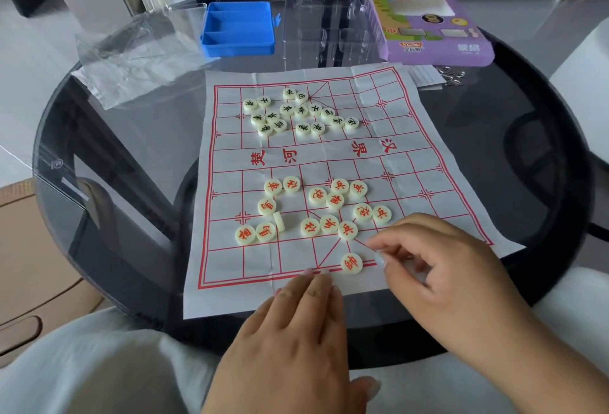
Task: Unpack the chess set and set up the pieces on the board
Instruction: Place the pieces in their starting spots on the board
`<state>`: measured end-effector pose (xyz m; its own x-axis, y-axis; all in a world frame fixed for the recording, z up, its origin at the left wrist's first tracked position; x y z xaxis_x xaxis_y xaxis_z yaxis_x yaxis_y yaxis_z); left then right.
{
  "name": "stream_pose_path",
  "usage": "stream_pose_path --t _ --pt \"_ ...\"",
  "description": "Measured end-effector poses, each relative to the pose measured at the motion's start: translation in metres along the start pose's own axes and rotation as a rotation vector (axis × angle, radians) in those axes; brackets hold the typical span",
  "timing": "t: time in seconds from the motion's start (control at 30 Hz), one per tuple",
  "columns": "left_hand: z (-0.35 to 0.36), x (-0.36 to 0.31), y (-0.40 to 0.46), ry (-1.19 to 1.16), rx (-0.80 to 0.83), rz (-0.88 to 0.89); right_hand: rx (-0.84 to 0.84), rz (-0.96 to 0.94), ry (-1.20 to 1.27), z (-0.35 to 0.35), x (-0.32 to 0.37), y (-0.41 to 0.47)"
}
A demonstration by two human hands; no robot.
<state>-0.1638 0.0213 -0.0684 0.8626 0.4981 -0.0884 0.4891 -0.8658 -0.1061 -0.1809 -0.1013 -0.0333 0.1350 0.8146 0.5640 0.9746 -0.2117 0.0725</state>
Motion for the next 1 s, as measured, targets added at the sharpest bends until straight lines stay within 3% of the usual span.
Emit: stream_pose_path --t 0.2,0.47,0.83,1.0 --pt "0.003 -0.001 -0.009 -0.037 -0.025 0.040 -0.063 0.101 0.002 -0.024 -0.013 0.000" --pt "0.001 0.004 -0.013 -0.059 -0.108 0.058 0.000 0.185 -0.040 -0.020 -0.023 0.000" --pt "-0.017 0.010 -0.013 -0.115 -0.189 -0.018 0.114 -0.078 -0.131 0.018 0.052 0.051" --pt "-0.031 0.029 -0.013 -0.170 -0.215 -0.100 0.283 -0.146 -0.187 0.040 0.071 0.079"
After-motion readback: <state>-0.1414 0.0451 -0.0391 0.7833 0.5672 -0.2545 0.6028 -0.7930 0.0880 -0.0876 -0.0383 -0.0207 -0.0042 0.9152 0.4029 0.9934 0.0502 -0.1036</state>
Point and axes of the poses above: each hand's wrist, its own y-axis towards the middle knuckle, its own z-axis out of the palm, x = y × z, the point moved 10 cm from there along y, towards the middle knuckle, and after that the axes turned 10 degrees about x, right-handed, at the moved point
